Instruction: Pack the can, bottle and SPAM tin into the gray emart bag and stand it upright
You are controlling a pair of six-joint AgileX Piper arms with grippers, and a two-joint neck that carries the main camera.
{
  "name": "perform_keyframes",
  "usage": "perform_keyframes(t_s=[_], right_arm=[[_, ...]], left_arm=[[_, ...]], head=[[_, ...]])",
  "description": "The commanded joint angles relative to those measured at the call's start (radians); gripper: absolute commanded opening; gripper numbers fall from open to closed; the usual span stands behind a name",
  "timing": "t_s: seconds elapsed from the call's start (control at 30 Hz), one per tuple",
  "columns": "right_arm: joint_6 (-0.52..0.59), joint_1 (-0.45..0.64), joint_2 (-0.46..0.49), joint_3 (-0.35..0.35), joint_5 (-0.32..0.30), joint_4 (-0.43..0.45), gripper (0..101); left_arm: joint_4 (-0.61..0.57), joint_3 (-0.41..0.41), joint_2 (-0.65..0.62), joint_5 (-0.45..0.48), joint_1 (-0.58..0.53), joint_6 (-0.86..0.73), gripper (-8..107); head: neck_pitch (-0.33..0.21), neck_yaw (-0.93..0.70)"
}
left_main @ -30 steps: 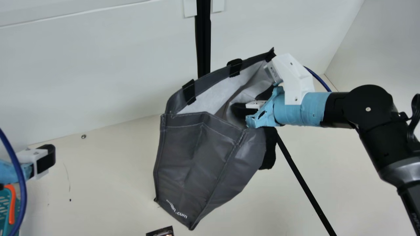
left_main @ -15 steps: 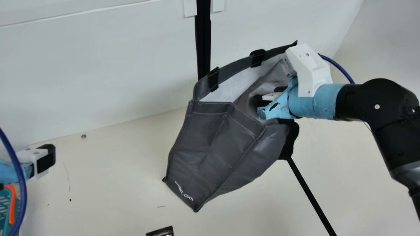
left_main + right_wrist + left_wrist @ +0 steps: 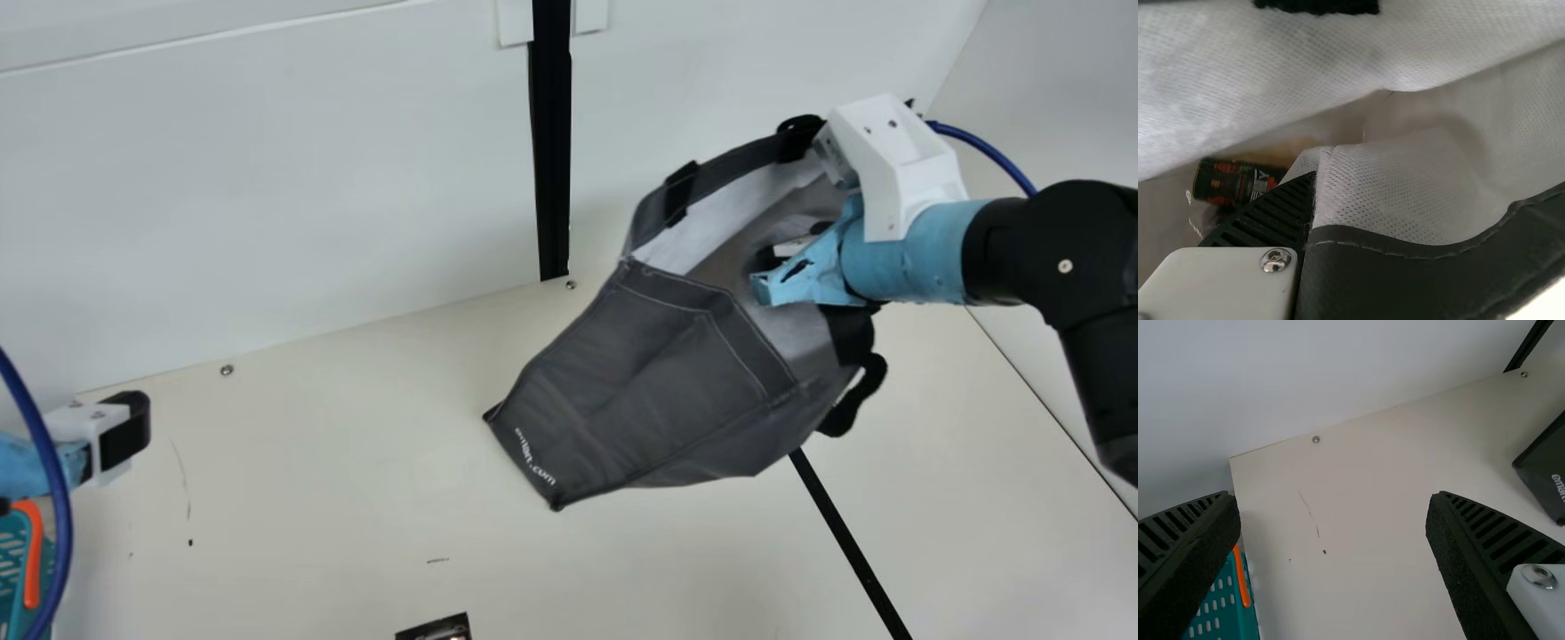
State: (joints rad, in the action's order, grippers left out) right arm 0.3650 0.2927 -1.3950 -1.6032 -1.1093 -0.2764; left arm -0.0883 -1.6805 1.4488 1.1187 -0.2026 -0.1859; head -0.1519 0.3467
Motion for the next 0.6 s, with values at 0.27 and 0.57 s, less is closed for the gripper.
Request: perform_keyframes(t_s=[0.27,0.57], right_arm=[[-0.019,0.061,-0.005,-0.079,-0.094,0.108,0],[-0.017,0.108,0.017,-0.037,-0.111,0.203,0]], left_arm=[[0.0,0.0,0.0,0.0,0.0,0.0,90],[0.0,0.0,0.0,0.0,0.0,0.0,90]], head=[[-0.023,0.002],[-0.023,0.002]])
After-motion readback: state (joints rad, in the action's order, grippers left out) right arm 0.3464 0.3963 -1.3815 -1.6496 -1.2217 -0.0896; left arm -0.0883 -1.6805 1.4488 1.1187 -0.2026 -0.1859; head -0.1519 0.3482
